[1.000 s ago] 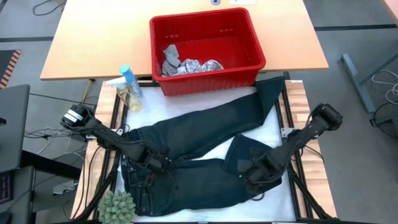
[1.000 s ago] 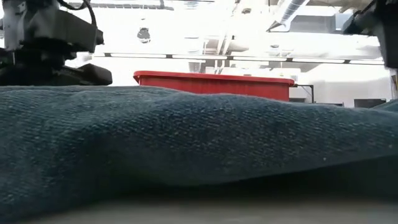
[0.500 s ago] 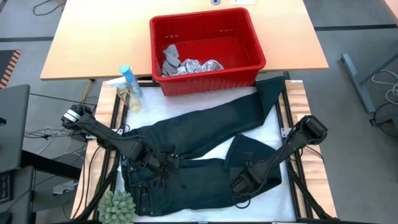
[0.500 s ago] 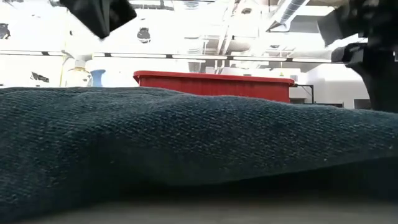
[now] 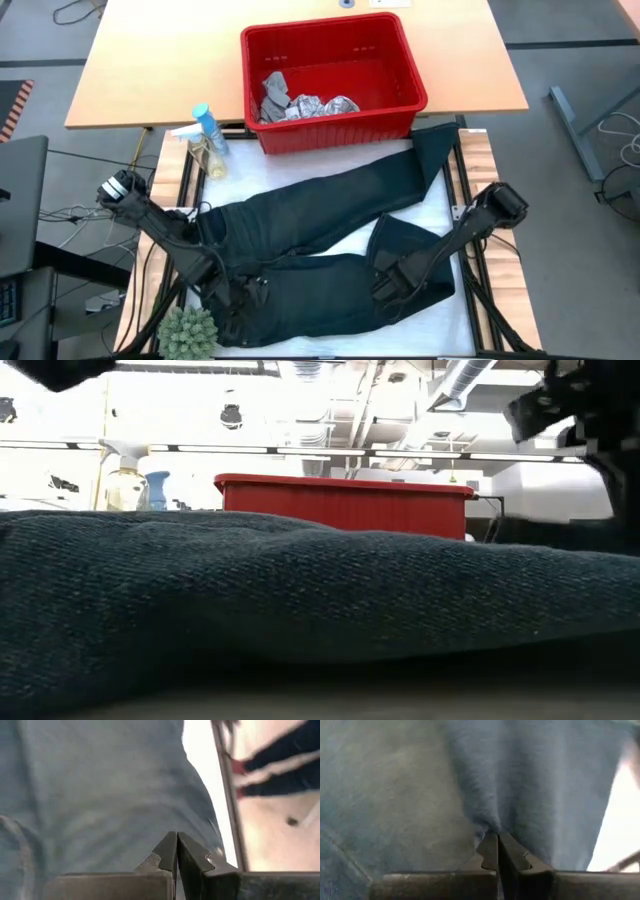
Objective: Fold Laundry from Bin
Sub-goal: Fold the blue jeans
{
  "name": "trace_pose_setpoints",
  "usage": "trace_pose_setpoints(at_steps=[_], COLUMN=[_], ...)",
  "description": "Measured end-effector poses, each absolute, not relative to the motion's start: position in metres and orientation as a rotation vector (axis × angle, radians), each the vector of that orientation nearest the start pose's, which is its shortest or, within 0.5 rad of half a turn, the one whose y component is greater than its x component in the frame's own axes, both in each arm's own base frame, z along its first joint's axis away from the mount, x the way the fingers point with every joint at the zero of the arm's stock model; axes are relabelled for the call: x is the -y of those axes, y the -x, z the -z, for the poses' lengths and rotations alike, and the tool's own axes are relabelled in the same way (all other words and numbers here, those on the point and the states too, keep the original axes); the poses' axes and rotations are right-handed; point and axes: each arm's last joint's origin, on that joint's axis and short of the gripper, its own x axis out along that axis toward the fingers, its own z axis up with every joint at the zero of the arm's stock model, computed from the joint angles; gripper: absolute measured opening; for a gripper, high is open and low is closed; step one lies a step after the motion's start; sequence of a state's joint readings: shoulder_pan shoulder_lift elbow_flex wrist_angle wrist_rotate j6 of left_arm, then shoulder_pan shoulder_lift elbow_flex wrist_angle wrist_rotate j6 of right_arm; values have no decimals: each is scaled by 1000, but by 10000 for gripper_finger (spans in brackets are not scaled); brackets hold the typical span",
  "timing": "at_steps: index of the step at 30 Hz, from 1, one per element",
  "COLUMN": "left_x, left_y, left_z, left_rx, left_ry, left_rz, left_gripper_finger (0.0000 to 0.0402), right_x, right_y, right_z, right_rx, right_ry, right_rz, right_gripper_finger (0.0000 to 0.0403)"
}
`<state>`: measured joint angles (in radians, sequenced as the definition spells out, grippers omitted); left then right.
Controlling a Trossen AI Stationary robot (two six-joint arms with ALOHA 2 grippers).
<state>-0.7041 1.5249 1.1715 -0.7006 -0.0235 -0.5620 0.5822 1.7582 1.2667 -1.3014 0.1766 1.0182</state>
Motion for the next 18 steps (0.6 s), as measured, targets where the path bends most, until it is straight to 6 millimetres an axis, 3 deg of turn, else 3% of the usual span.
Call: trace_pose_setpoints(at_steps=[11, 18], left_x=[198, 191], left_y=[-218, -208], left_z=[-227, -208], left_rx=[-1203, -1298], left_ry=[73, 91], left_rz=[252, 230], left_gripper_finger=[0, 0], right_x=[-122, -121], right_y=[-195, -172], right_z=[-280, -286], right_rx=[-1218, -1225], right_ry=[-605, -767], right_rz=[1042, 1121], right_gripper_finger=[16, 20])
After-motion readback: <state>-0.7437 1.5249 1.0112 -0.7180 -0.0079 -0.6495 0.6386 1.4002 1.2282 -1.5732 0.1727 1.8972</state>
